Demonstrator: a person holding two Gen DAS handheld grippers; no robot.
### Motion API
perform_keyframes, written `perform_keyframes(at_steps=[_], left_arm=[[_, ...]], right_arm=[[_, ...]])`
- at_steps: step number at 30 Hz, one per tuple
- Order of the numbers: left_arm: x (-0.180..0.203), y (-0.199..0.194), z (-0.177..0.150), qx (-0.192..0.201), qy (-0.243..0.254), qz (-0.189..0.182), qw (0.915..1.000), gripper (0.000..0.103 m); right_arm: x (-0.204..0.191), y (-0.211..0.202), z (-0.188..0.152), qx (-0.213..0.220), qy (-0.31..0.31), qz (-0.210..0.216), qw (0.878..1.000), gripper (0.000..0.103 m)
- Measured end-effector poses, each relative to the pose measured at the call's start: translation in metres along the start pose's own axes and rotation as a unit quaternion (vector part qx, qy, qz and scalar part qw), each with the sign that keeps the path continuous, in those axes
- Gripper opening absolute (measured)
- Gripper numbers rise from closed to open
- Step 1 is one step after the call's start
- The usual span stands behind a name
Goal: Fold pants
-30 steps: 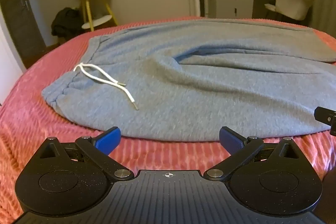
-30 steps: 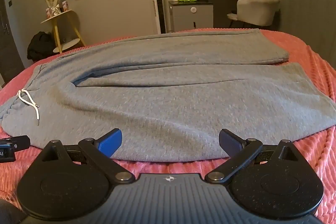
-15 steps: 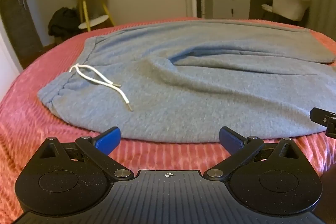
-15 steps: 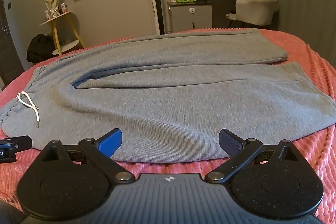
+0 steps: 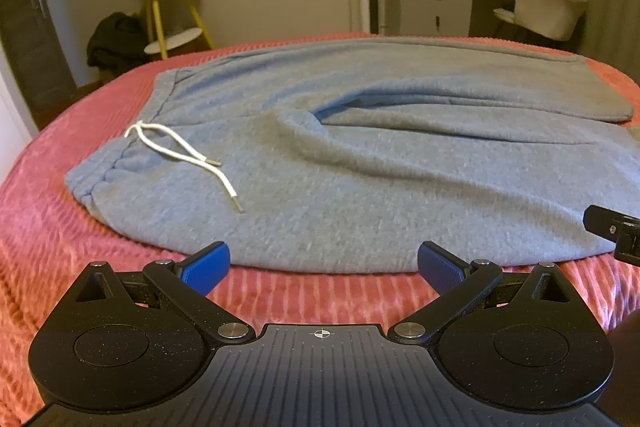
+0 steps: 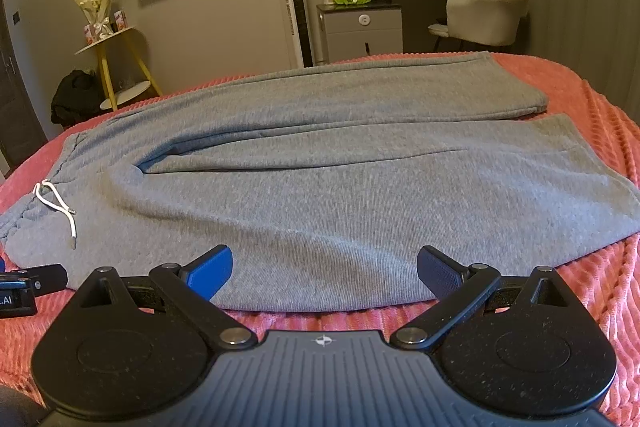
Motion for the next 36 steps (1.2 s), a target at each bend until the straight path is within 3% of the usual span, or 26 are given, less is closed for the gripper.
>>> perform_keyframes(at_steps=[36], left_arm=[[0.0053, -0.0013, -0.0006, -0.004, 0.0, -0.008, 1.0, 0.103]], right_arm=[[0.003, 0.0016, 0.0002, -0.005, 0.012, 0.003, 1.0, 0.099]])
Point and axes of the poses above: each gripper's, at about its wrist camera, not at the fingertips, and y roughly the way its jaws point, x to its right, z to its top, the point moved 3 cm from there along y, roughly the way its jaws point, and after that the axes turned 5 degrees about -x, right-handed, at the moved point
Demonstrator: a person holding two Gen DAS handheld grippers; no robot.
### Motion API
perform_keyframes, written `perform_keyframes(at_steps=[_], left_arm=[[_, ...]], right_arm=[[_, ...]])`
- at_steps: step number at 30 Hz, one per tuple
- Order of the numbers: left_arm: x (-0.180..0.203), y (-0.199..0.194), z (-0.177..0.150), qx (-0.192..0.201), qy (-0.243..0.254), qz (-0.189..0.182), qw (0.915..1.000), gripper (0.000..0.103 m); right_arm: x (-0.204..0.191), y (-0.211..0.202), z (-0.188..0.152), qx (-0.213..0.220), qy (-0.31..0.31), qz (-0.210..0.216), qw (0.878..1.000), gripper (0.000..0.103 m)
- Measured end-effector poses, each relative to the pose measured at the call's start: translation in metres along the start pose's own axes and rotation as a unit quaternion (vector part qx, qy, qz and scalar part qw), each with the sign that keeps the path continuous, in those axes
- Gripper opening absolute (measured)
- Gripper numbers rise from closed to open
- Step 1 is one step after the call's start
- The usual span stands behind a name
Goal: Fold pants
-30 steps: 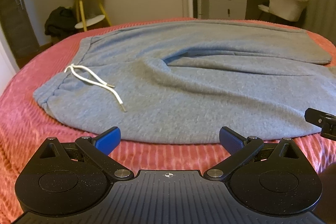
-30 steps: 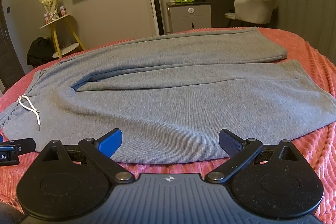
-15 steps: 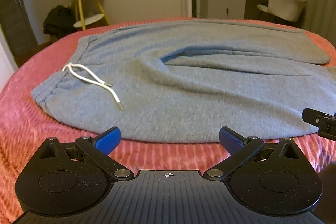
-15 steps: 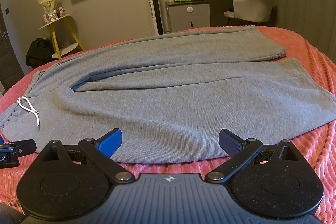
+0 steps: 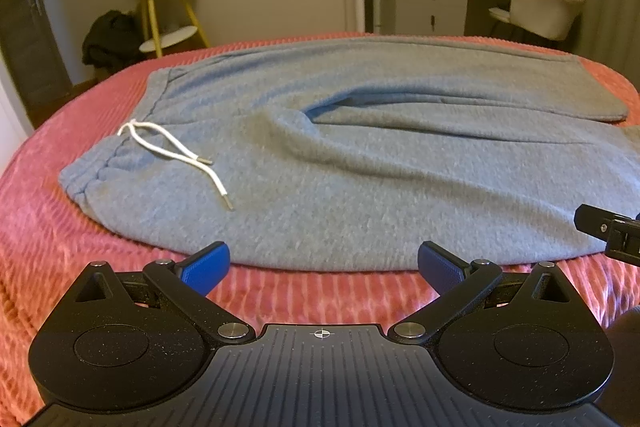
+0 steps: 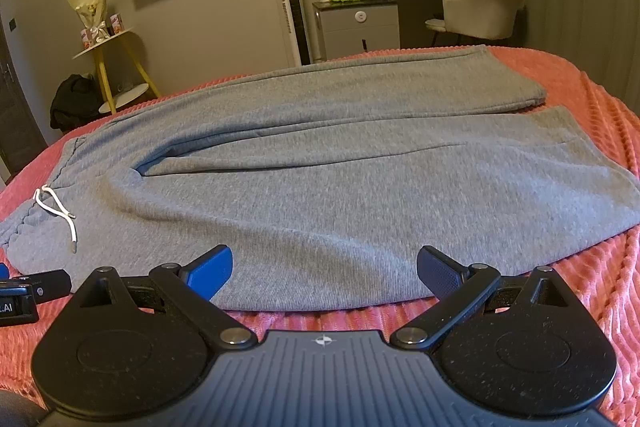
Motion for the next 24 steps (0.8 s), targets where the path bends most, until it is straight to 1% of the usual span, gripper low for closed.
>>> perform_keyframes(at_steps=[24], left_arm=[[-0.0002, 0.0004, 0.0003, -0.001, -0.005, -0.001, 1.0, 0.103]], right_arm=[[0.0019, 0.0016, -0.0004, -0.003, 0.006, 0.003, 1.0, 0.099]])
Point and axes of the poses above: each gripper's, at about its wrist camera, not at the fingertips, and y roughly the way its jaws point, x to its right, z to its top, the point moved 3 cm from there along y, roughly the way its jaws point, and after that the axes turned 5 degrees about -x, right-handed, at the moved point
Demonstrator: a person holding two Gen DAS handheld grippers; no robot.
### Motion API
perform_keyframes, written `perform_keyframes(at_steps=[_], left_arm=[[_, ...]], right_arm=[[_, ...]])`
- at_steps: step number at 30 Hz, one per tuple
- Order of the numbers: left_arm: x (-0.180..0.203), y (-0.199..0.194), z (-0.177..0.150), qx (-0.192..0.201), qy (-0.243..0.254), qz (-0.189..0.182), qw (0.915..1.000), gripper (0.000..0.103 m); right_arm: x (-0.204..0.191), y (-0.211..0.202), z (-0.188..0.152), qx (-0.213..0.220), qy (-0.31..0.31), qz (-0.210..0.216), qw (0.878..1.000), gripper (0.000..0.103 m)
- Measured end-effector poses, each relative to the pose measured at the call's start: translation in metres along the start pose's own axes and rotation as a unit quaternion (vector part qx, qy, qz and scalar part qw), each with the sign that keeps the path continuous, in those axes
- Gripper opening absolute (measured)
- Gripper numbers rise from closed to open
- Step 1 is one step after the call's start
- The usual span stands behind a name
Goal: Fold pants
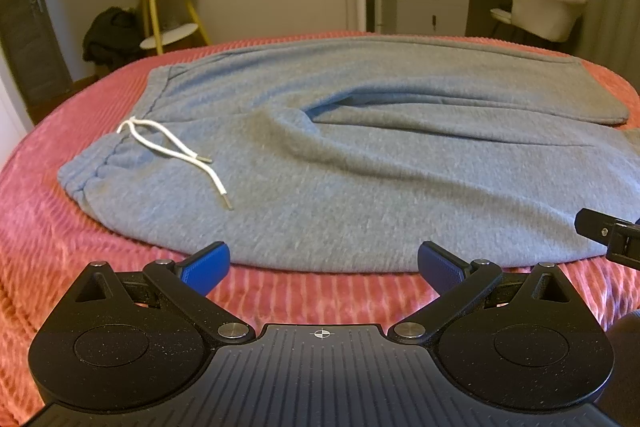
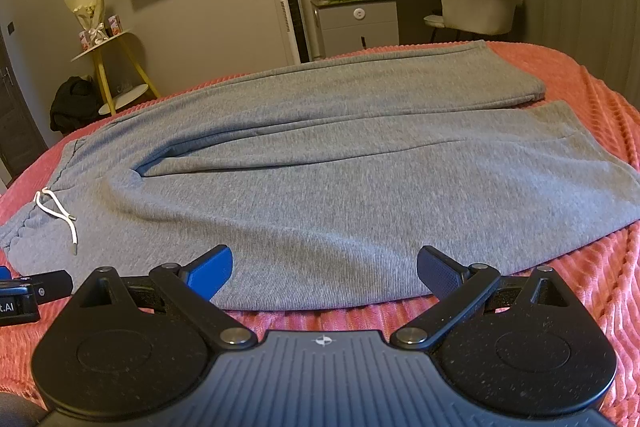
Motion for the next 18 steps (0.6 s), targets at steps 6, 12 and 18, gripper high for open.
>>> perform_keyframes(at_steps=[6, 12, 18], left_arm=[[0.0001, 0.0011, 0.0015, -0.001, -0.002, -0.001, 1.0, 0.103], [-0.0003, 0.0019, 0.0014, -0.002, -0.003, -0.002, 1.0, 0.103], [-0.0011, 0.0072, 0.0028, -0.005, -0.006, 0.002, 1.0, 0.103]], right_arm=[[-0.0002, 0.0001, -0.0002, 0.0, 0.001, 0.0, 1.0, 0.099], [-0.0018, 0.0007, -0.0002, -0.001, 0.001, 0.001, 1.0, 0.099], [-0.0032, 0.0013, -0.0007, -0.002, 0.001, 0.002, 1.0, 0.099]])
Point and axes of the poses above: each gripper's, at about its wrist camera, not at the fingertips, and y roughly the way its jaws point, x to its right, z to its top, the point moved 3 cm from there along y, roughly the way its jaws point, and after that the axes turned 5 degrees about -x, right-handed, at the moved point
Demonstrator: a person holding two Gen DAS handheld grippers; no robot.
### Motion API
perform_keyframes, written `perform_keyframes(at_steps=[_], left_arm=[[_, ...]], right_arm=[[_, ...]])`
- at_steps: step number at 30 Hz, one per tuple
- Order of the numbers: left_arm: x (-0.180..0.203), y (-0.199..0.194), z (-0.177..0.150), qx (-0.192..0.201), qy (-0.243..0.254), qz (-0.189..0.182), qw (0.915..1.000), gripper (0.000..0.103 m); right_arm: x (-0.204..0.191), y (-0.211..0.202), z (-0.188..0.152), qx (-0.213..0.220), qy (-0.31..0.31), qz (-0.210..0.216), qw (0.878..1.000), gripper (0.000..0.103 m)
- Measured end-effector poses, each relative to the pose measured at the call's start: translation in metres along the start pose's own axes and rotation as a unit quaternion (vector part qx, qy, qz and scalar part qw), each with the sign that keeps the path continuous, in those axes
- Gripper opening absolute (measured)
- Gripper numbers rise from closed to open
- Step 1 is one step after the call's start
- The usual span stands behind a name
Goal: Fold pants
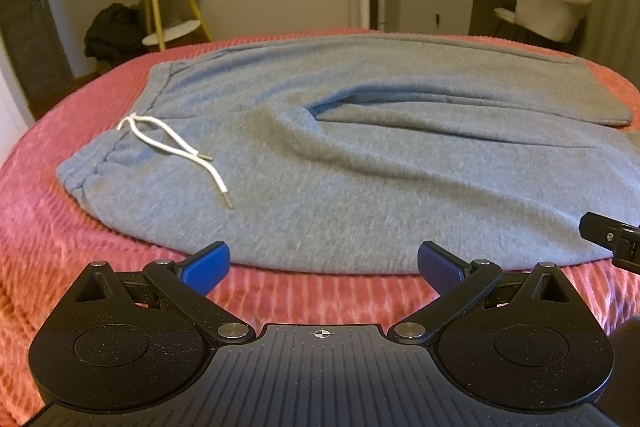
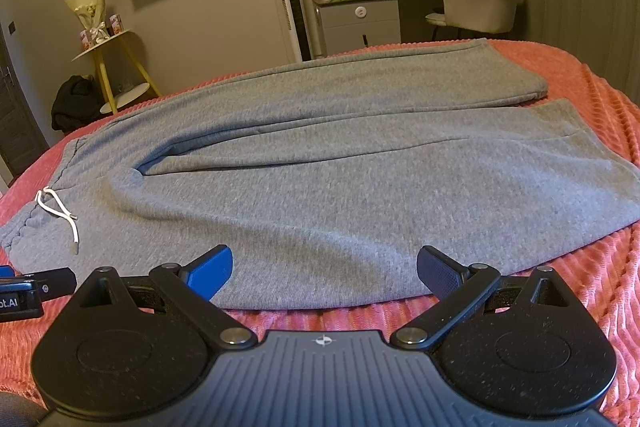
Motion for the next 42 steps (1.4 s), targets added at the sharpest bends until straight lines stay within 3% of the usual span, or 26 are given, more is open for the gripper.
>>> perform_keyframes(at_steps=[18, 27, 31, 36, 39, 42], left_arm=[[-0.003, 0.021, -0.001, -0.017, -0.013, -0.015, 0.9997, 0.103], [-0.004, 0.043, 0.006, -0.033, -0.038, -0.018, 0.9986, 0.103], [-0.011, 0.056, 0.024, -0.02, -0.072, 0.007, 0.9972, 0.103], [-0.026, 0.085, 0.061, 0.02, -0.111, 0.049, 0.9924, 0.103], [-0.041, 0.112, 0.082, 0.053, -0.155, 0.09, 0.9823, 0.103], [-0.053, 0.144, 0.092, 0.068, -0.183, 0.119, 0.9736, 0.103]], right_arm=[[0.005, 0.009, 0.0, -0.016, 0.016, 0.01, 1.0, 0.099], [0.017, 0.028, 0.005, -0.042, 0.055, 0.027, 0.997, 0.099], [0.036, 0.056, 0.025, -0.053, 0.084, 0.023, 0.995, 0.099], [0.07, 0.115, 0.047, -0.108, 0.111, -0.002, 0.988, 0.099], [0.074, 0.124, 0.052, -0.083, 0.067, -0.026, 0.994, 0.099], [0.075, 0.135, 0.05, -0.106, 0.022, -0.022, 0.994, 0.099]])
Point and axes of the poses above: each gripper's, at about its wrist camera, not at the fingertips, and y roughly the way its jaws point, x to its right, z to its top, the point moved 3 cm from there along y, roughly the way its jaws point, and after that the axes turned 5 degrees about -x, right-handed, at the moved point
